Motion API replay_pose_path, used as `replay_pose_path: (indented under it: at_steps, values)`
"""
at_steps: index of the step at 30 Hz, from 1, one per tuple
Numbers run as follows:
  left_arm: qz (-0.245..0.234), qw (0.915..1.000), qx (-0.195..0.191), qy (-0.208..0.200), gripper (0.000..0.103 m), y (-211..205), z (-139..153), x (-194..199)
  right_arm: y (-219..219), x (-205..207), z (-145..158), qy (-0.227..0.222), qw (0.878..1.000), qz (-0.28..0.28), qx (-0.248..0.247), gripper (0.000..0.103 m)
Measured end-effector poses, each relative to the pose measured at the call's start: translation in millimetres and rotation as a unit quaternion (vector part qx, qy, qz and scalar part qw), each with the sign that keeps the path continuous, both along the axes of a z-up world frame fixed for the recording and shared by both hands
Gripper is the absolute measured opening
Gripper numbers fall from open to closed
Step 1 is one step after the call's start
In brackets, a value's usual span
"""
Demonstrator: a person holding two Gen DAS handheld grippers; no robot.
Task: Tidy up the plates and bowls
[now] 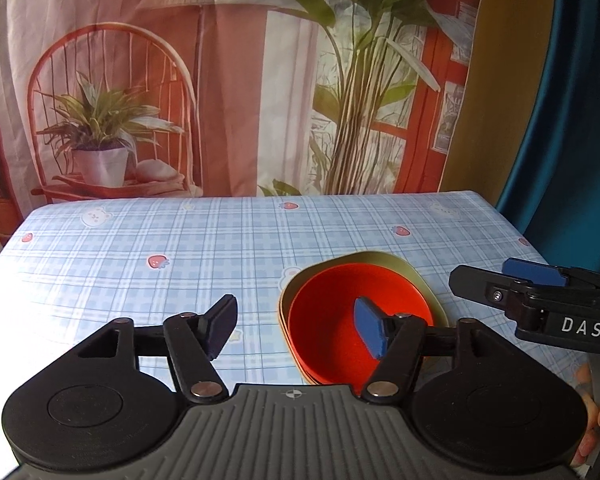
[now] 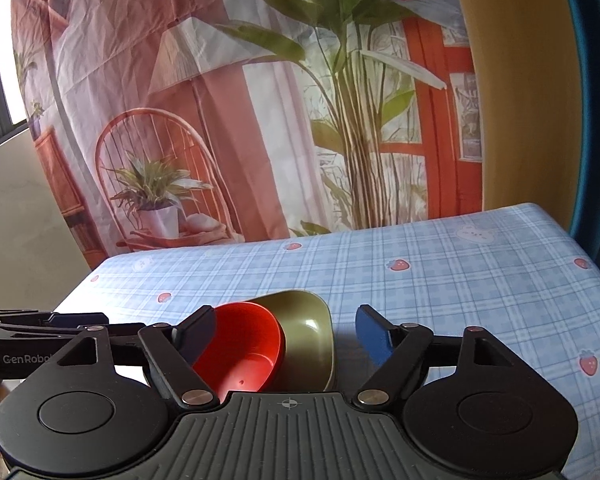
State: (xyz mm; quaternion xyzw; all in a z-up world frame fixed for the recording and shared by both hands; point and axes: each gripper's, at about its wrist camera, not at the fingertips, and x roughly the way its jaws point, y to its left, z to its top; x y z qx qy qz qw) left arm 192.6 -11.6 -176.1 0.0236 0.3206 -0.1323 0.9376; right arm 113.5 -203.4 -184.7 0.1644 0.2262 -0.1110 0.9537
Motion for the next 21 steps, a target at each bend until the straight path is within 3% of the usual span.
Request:
replay_pose_path:
  at_steps: [4, 7, 16, 21]
  values:
    - [0.022, 0.9991, 0.011, -0.034, 0.097, 7.9, 18.2, -16.7, 13.8, -11.2, 17.4, -0.008, 1.0, 0.002, -0.023, 0.102]
    - [0.04, 0.9973, 0.023, -0.058, 0.102, 13.3, 34.6, -30.2, 23.9, -19.2, 32.0, -0.014, 0.999, 0.002, -0.037, 0.103]
    - [0.077, 0.9931, 0.018, -0.087, 0.103, 34.6, 81.0, -72.2, 55.7, -50.1, 82.4, -0.029, 0.996, 0.007, -0.08, 0.103]
    - [0.093, 0.9869, 0.05, -0.122, 0.103, 35.7, 103.7, -94.8, 68.4, -66.5, 105.6, -0.032, 0.994, 0.002, -0.104, 0.103]
